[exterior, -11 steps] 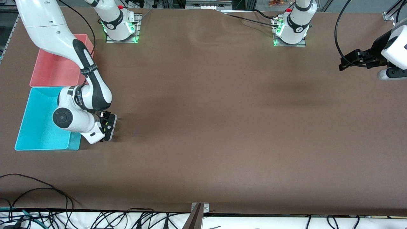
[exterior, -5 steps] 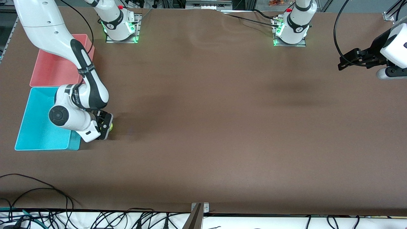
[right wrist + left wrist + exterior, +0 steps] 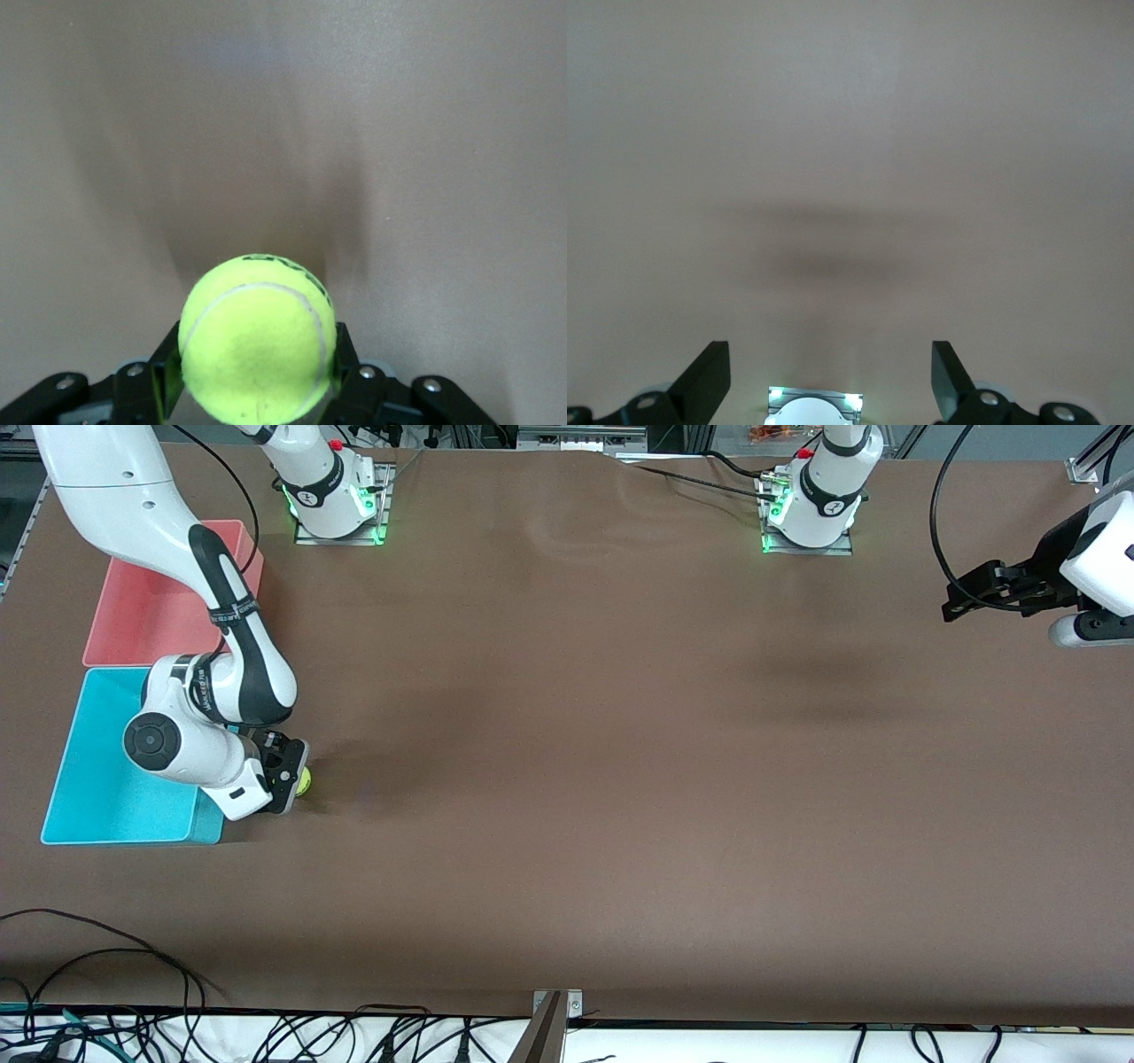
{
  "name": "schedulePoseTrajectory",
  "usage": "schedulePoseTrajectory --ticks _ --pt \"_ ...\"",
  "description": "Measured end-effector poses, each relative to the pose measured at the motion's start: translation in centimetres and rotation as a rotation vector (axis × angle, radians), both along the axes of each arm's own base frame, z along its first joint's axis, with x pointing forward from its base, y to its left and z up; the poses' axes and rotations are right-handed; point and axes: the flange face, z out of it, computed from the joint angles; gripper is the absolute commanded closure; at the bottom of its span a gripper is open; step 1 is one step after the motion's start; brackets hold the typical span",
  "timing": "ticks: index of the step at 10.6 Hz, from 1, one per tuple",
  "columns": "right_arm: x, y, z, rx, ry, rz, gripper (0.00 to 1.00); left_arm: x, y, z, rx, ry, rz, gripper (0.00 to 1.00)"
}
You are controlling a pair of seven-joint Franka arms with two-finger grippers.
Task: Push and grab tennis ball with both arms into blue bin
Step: 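Carry the held ball with the right gripper over the blue bin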
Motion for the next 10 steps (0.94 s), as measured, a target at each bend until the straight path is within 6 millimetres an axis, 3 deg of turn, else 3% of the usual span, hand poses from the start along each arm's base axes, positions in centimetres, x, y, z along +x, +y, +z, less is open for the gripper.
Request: schedulePoseTrajectory --ticks 1,3,4,8,9,10 --pt "0.0 -0.2 0.1 0.0 -0.001 -0.003 0.75 0.0 0.0 0.0 0.0 0.0 0.0 0.0" --pt "0.1 -2.3 2.0 -0.005 0.002 -0.036 0.79 0.0 0.0 0.0 0.0 0.0 0.0 0.0" --pt "0.0 -3.9 4.2 -0.006 0.022 -0.062 0.79 0.0 0.0 0.0 0.0 0.0 0.0 0.0" --pt "-0.3 -9.8 16.2 -0.024 0.055 -0.134 0.79 0.0 0.0 0.0 0.0 0.0 0.0 0.0" --pt "-0.6 -12.1 17.8 -0.03 0.068 -0.127 0.79 0.0 0.0 0.0 0.0 0.0 0.001 0.0" --pt "-1.2 -15.1 18.1 -0.038 0.079 -0.139 0.79 0.0 0.0 0.0 0.0 0.0 0.001 0.0"
